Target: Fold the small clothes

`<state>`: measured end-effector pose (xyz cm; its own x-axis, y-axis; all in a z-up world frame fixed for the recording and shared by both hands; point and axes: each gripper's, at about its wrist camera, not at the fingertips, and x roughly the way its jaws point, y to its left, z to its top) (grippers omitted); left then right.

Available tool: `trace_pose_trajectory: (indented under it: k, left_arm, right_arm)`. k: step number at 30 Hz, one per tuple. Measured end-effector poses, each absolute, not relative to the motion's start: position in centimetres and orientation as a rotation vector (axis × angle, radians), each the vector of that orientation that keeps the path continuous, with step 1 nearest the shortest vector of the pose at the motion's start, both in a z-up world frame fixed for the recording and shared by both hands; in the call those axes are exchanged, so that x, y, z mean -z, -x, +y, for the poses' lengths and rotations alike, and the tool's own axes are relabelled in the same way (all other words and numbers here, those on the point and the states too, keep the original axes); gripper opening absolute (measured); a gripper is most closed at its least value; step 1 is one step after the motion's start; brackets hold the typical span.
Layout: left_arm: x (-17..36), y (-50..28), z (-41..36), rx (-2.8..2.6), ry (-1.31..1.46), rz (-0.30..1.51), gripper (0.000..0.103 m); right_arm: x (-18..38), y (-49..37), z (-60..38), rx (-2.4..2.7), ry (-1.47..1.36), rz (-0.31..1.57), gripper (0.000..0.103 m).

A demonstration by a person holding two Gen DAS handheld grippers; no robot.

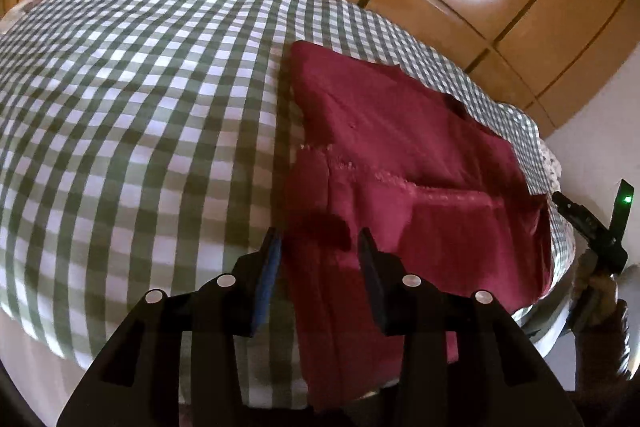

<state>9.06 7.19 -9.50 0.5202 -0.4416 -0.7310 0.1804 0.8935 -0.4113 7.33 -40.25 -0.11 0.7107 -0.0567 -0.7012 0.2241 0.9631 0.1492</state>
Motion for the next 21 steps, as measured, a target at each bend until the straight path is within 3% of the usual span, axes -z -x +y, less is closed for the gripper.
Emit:
trace_pose_trajectory:
  k: [6,11,13,17,19,21]
  left_arm:
    - [9.6,-9.3,7.1,0.412,0.311,0.963,0.039]
    - [9.4,-8.9,7.5,0.448,0.332,0.953,0.039]
    - [9.3,-8.8,7.4,0.453,0.325,0.947,0.039]
    - [8.8,-8.7,6.8,0.488,0.308,0.932,0.039]
    - [8.7,-8.9,6.3,0.495,0.292,0.930,0.039]
    - [9.0,-9.3,6.1,0.498,0.288,0.936,0.039]
  right_arm:
    - [0.2,-4.9,-41.9,0.080,-0.305,0.778,0.080]
    - [1.2,-4.5,-38.9,0.019,-0.212,0.819,0.078]
    - [2.1,-5.3,-37.6,0.017,-0.156,0.846,0.059]
    - [3.7,-7.3,-36.2,0.010,-0.116,0.887,0.039]
    - [4.5,-7.9,-35.9,0.016,-0.100,0.912,0.022]
    - [4.6,-8.1,-35.9,0.011,-0.092,0.917,0.016]
